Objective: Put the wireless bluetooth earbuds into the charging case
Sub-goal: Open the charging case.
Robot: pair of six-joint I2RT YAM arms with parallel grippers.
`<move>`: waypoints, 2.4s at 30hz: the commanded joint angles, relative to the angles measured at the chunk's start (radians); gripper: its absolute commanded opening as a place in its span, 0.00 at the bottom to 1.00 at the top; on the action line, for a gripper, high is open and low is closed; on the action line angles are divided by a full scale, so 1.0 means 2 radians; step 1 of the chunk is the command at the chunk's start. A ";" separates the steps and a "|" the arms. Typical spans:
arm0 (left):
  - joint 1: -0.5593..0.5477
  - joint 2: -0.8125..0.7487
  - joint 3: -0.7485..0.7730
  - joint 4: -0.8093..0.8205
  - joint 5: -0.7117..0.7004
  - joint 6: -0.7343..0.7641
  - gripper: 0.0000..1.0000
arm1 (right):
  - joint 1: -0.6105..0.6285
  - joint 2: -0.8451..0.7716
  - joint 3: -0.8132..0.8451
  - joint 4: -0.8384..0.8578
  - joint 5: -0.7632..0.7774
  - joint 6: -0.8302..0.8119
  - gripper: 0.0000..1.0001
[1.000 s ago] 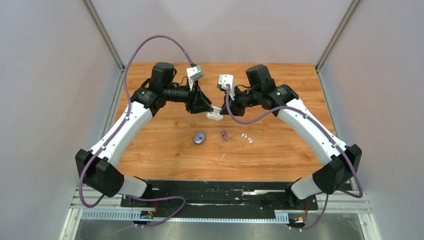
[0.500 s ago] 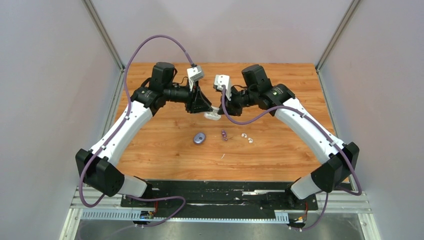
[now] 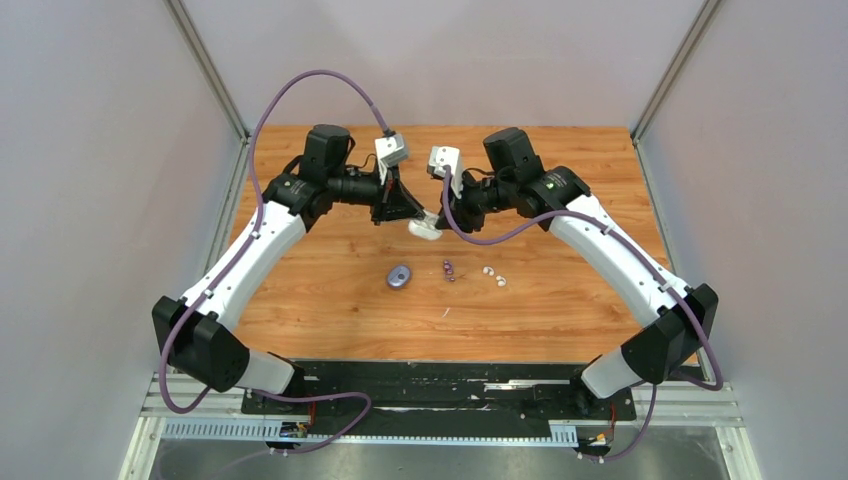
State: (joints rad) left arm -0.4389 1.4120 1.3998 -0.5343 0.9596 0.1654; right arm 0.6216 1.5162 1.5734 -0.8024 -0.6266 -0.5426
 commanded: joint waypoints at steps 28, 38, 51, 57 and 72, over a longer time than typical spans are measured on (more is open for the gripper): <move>-0.024 -0.226 -0.206 0.294 -0.152 -0.026 0.00 | -0.118 -0.005 -0.022 0.177 -0.333 0.324 0.49; -0.025 -0.219 -0.200 0.297 -0.147 -0.077 0.00 | -0.086 0.030 0.014 0.206 -0.333 0.334 0.42; -0.024 -0.214 -0.200 0.306 -0.148 -0.102 0.00 | -0.075 0.037 0.016 0.214 -0.331 0.338 0.27; -0.025 -0.212 -0.199 0.306 -0.140 -0.095 0.00 | -0.069 0.044 0.018 0.221 -0.328 0.343 0.15; -0.024 -0.186 -0.150 0.192 -0.121 -0.055 0.44 | -0.067 0.034 0.028 0.173 -0.266 0.242 0.00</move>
State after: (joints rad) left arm -0.4805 1.0073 1.0092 -0.0254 0.6647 0.0113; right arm 0.4732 1.6047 1.5681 -0.4183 -1.2114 0.0799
